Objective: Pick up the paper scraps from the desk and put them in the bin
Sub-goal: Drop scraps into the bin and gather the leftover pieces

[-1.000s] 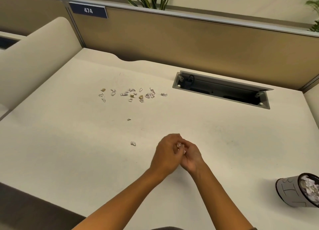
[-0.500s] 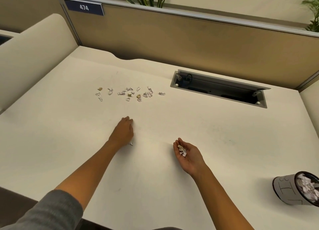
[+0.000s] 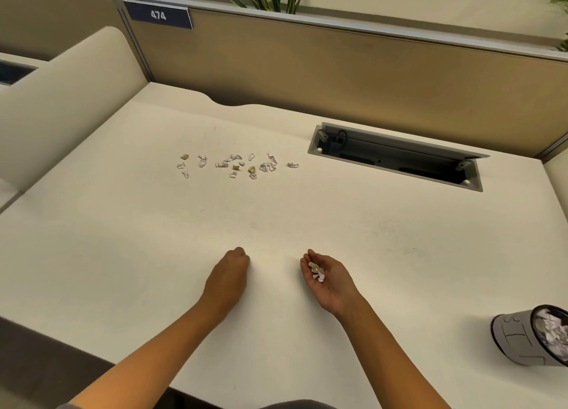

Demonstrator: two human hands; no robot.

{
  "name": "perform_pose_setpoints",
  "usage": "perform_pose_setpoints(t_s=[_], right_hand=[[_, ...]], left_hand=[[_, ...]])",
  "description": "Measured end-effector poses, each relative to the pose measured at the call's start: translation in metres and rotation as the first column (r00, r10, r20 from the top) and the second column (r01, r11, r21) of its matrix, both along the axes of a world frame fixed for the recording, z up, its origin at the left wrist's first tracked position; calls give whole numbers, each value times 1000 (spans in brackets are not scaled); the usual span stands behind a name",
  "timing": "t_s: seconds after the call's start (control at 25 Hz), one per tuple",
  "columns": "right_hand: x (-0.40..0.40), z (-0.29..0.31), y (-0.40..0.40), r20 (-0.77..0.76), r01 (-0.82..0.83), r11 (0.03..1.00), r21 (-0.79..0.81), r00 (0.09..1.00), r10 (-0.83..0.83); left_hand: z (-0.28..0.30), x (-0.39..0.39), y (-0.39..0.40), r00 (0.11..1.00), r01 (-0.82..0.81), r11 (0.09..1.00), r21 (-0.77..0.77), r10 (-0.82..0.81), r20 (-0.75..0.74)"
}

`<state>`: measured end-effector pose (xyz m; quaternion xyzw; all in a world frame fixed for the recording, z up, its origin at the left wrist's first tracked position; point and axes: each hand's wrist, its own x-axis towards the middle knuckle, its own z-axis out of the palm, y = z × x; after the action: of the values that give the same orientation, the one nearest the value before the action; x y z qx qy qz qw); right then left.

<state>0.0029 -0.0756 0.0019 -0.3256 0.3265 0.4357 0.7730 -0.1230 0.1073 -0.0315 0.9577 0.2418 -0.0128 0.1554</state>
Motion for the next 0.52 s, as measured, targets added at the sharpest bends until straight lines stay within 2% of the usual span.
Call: perform_pose_setpoints(t_s=[0.08,0.16,0.32,0.52], right_hand=[[-7,-2,3,-2,-26,1000,-10,1000,26],[-12,-3,7,4,-59,998,-21,998,59],[-13,2,19,-3,-100,995,6,995,100],[6,11,31,-8,-62,997,49,998,63]], left_hand=[[4,2,-4,998,-43,998,-47,45,44],[13,11,-17,982,-83,976,-200,114,153],[42,34,-58,946,52,893,-447,99,308],[54,49,-52,923,98,832,-546,129,363]])
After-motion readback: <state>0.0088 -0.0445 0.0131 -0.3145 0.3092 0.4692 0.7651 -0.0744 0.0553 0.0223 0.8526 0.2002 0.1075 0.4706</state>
